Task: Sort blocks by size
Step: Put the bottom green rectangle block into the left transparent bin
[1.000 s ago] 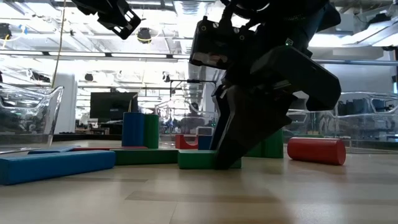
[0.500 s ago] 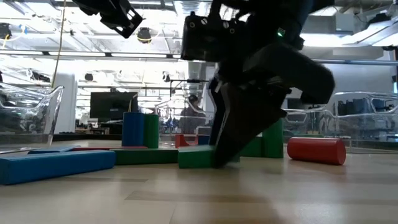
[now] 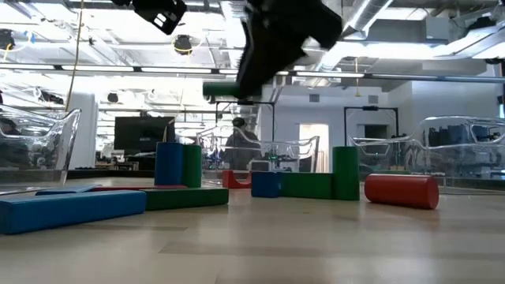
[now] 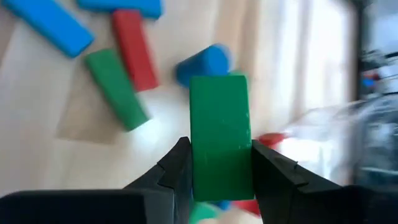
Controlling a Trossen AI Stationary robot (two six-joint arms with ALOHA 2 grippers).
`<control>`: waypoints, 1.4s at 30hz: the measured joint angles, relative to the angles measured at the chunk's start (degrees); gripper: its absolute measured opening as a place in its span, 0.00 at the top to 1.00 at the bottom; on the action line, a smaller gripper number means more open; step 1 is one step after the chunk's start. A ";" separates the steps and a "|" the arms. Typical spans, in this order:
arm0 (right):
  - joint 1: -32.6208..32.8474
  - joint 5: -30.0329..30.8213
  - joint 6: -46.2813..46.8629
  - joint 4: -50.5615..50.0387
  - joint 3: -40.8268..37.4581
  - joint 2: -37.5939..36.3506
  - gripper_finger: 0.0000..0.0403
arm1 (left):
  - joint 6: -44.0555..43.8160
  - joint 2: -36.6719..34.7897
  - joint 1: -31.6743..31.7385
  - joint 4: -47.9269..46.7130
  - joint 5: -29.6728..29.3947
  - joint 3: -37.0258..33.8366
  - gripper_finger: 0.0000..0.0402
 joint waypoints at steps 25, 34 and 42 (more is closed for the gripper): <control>4.20 43.57 -16.87 -1.39 8.60 -0.20 0.61 | -14.81 0.00 0.02 17.09 -7.74 0.02 0.70; 3.46 45.10 -19.90 1.67 8.60 -0.20 0.61 | -16.16 1.48 0.05 17.26 -12.17 0.07 0.70; 2.83 45.03 -27.50 8.65 8.60 -0.20 0.61 | -16.24 5.07 0.13 21.07 -11.74 0.04 0.70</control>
